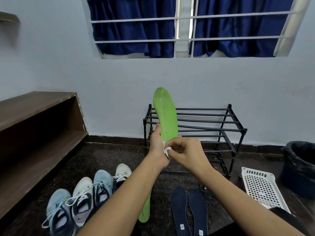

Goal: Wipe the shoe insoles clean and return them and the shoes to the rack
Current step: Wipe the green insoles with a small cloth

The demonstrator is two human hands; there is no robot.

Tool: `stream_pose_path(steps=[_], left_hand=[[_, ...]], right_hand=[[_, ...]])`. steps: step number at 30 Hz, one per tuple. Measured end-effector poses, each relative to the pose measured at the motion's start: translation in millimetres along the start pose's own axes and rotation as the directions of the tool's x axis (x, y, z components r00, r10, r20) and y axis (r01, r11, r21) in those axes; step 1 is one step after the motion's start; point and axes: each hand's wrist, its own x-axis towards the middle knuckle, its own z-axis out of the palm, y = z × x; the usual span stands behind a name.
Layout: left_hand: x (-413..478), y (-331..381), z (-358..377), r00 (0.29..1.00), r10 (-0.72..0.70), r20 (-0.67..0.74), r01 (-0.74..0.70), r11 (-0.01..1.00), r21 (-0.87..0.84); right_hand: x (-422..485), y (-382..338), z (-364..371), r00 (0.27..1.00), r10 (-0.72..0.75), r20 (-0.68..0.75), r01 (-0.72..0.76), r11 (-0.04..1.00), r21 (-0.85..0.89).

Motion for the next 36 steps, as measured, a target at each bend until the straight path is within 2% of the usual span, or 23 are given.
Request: stream_pose_path(steps=[5, 11, 14, 17, 19, 26, 32, 36], left_hand=[[3.9, -3.1, 0.6, 1.0, -0.019, 0.007, 0.018, 0.999, 0.035], [15.2, -7.0, -5.0, 0.999, -0.043, -0.022, 0.045, 0.996, 0.079], [20.8, -8.5, -4.4, 0.997, -0.064, -0.031, 0.066, 0.996, 0.059], [26.9, -11.8, -3.4, 0.999, -0.011, -0.046, 0.011, 1.0, -0.004], [27.3, -15.9, -1.6, 0.998, 0.014, -0.06, -0.013, 1.0, 0.012], [23.3, -30.5, 7.9, 0.999, -0.022, -0.039, 0.025, 0.998, 0.058], [26.8, -12.6, 7.0, 0.999, -0.044, -0.033, 0.044, 0.999, 0.004], [27.7, -12.8, 7.3, 0.998, -0.026, -0.059, 0.026, 1.0, -0.015]], right_hand=[[5.5, 8.8, -2.9, 0.992, -0.01, 0.123, 0.03, 0.986, -0.162], [7.1, 15.4, -0.3, 0.96, -0.042, 0.277, 0.133, 0.939, -0.318], [6.7, 18.0, -3.9, 0.978, 0.001, 0.209, 0.041, 0.98, -0.196], [7.0, 18.2, -5.0, 0.995, 0.06, 0.08, -0.062, 0.998, 0.023], [6.7, 17.7, -2.6, 0.996, 0.08, 0.04, -0.083, 0.994, 0.075], [12.4, 27.0, -0.1, 0.987, 0.144, -0.077, -0.139, 0.988, 0.073], [11.7, 26.9, -6.3, 0.987, 0.141, 0.084, -0.145, 0.989, 0.044], [10.3, 27.5, -3.0, 0.993, 0.114, 0.038, -0.116, 0.991, 0.062]])
